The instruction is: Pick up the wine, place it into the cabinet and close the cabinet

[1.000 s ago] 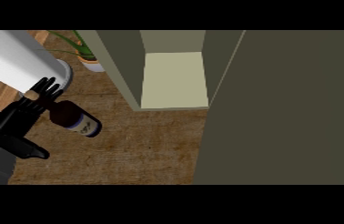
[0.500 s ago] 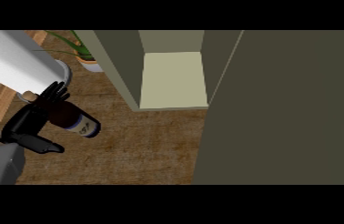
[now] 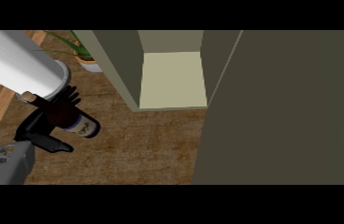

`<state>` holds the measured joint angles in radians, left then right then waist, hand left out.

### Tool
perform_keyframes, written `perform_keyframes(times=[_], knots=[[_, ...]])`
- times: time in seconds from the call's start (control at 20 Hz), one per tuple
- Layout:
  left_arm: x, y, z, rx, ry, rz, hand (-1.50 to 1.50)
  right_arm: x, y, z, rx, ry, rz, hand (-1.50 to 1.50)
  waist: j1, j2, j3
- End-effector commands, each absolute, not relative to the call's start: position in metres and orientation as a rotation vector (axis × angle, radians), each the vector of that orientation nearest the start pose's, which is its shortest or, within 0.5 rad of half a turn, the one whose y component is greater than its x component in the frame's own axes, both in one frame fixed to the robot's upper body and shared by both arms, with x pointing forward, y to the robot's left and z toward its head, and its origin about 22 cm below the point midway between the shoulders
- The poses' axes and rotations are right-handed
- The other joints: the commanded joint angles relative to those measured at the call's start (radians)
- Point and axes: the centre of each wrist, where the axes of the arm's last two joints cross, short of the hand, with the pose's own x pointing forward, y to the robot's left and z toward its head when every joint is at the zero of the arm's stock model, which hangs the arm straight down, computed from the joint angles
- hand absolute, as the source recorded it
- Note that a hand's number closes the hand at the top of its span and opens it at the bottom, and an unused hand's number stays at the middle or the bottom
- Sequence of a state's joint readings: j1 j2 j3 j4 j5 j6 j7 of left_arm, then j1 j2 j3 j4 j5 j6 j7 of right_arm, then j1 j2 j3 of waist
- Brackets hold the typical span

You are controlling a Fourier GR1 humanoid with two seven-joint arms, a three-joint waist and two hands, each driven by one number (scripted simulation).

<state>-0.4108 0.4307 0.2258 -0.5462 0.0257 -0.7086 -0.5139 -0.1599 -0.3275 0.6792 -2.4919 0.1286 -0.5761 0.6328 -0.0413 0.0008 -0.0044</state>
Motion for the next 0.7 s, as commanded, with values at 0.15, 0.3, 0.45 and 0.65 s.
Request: perform_keyframes(times=[0.15, 0.3, 0.45, 0.65], knots=[[0.287, 0.409, -0.066, -0.496, -1.493, -0.241, -1.5, 0.09, -0.167, 0.213, 0.263, -1.94, 0.157, -1.5, -0.002, 0.0, 0.001], [0.285, 0.389, -0.081, -0.508, -1.499, -0.249, -1.5, 0.099, -0.158, 0.209, 0.248, -1.934, 0.146, -1.5, -0.003, 0.002, -0.001], [0.288, 0.372, -0.09, -0.512, -1.538, -0.196, -1.5, 0.1, -0.159, 0.209, 0.255, -1.956, 0.135, -1.5, 0.0, 0.001, 0.0], [0.295, 0.382, -0.081, -0.527, -1.548, -0.155, 1.5, 0.094, -0.164, 0.209, 0.25, -1.947, 0.163, -1.5, -0.01, 0.001, 0.0]])
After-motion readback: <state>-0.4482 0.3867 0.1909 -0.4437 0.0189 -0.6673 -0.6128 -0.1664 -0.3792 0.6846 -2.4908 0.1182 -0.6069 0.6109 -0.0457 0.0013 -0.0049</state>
